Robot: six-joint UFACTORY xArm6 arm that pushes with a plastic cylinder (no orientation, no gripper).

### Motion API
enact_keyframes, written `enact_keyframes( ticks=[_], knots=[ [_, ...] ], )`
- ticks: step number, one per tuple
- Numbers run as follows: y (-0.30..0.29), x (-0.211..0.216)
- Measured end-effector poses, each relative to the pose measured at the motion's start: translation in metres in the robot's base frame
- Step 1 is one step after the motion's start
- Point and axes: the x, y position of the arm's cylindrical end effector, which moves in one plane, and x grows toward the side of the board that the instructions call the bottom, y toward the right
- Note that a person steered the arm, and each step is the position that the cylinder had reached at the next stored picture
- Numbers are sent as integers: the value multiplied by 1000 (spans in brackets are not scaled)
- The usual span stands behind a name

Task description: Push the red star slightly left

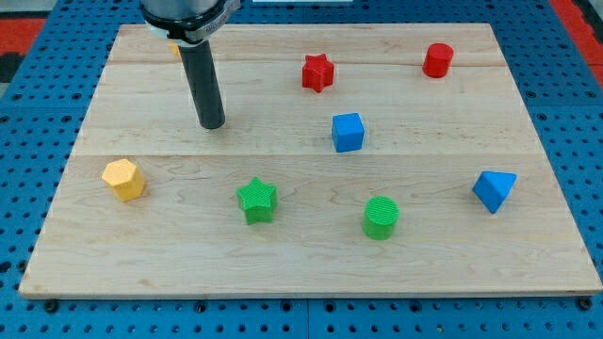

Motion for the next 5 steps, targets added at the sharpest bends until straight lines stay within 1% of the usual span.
enact_keyframes(
  ticks=[2, 3, 5],
  knots=[
    [-3, 2],
    [12, 2],
    [97, -2]
  ],
)
